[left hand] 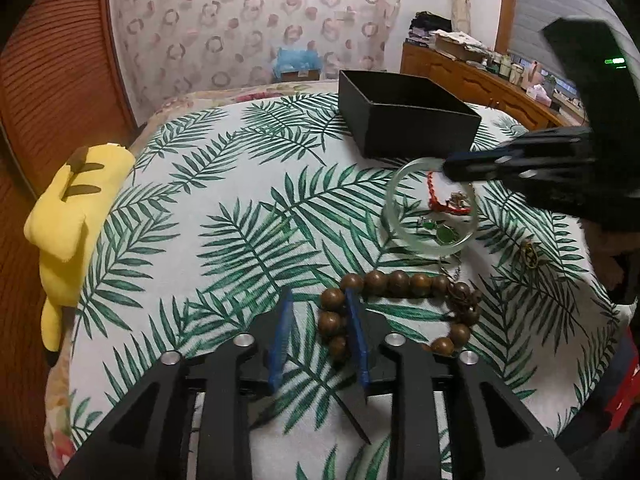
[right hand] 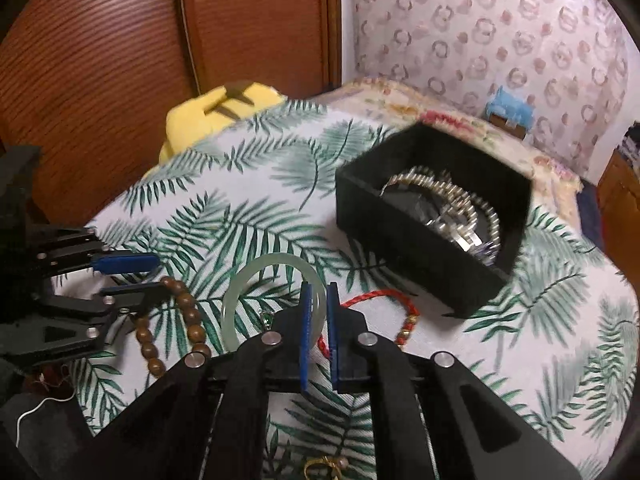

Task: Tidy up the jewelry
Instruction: 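Lift the bead bracelet with the left tool while the right tool grasps the jade bangle, then drop the bead bracelet in the box with the left tool while the right drops the bangle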

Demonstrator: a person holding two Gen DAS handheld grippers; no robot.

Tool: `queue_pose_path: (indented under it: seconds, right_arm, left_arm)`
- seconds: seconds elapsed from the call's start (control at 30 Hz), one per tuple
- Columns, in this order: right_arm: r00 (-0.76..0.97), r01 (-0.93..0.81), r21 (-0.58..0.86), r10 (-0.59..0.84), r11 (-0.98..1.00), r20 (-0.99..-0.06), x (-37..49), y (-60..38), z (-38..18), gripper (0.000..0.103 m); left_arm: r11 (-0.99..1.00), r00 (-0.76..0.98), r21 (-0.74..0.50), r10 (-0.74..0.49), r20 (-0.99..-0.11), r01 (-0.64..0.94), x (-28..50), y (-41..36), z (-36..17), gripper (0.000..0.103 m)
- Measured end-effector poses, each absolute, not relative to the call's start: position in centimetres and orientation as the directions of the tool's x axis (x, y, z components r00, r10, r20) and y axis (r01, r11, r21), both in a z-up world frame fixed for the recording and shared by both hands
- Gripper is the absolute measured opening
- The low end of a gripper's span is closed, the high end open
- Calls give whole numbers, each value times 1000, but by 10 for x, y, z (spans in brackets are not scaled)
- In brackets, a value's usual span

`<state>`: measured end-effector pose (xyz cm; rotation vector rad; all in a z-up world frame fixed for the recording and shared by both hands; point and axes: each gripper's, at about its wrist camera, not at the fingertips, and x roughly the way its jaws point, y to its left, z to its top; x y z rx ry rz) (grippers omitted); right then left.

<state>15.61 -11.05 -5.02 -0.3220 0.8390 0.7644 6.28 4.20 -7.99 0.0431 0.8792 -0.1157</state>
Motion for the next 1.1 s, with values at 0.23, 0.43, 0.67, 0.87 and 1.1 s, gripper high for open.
queue_pose_path:
  seconds: [0.23,0.43,0.67,0.87,1.1]
  right_arm:
    - [516,-694,-20,478,719,-711,145,-136,-20,8]
    - [554,-663,-29,464,748,-691,149,-158,-10,8]
    - [591,-621,-25,447,783,-672,152,-182,-2,8]
    - [625,-593,-36,432,804,-650,157,-192,5,8]
    - [657,-562,-38,418,826,-628,175,-201,13,8]
  left_arm:
    - [991,615,-4,-87,-783,135,72,42,-84,31]
    - [982,636,-18,-136,-760,188,74,28,-69,12]
    - [971,703,12,-164,-692,238,76,6,-24,12]
    - [964,740,64,-156,-654,259,86,-10,3,12]
    - [965,777,62,-166,-608,255,93,-11,28,12]
